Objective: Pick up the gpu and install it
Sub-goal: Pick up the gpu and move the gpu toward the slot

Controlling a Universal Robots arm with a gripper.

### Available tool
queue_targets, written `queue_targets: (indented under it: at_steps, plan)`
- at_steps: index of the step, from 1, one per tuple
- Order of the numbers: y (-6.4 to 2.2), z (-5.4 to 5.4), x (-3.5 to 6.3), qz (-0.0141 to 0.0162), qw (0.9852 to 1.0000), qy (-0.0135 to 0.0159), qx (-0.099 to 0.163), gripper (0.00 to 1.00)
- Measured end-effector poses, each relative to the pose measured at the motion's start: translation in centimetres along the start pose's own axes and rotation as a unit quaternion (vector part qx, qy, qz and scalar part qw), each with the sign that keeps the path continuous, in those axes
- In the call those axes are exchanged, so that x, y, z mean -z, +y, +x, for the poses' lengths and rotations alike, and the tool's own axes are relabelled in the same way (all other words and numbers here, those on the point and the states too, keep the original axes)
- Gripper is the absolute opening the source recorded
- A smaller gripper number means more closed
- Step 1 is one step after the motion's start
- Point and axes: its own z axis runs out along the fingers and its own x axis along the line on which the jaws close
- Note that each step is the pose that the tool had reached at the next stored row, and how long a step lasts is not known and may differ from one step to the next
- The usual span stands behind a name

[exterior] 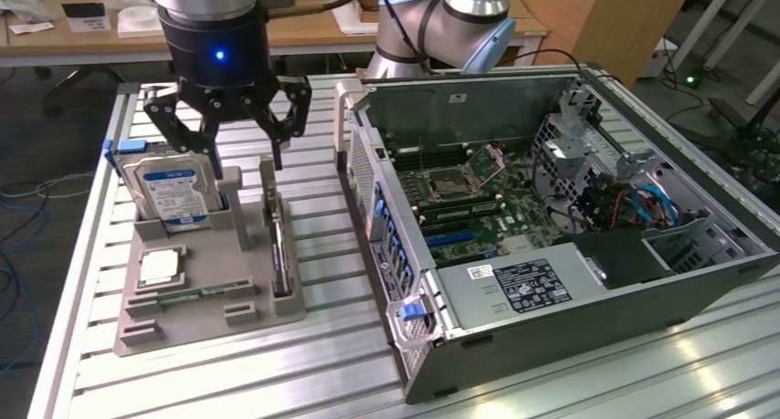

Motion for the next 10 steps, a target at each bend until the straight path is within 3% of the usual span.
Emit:
queue_targets:
  at_steps: [10]
  plan:
    - [-0.18, 0.0, -1.7, 0.0, 1.0, -0.0001, -0.001, 0.65]
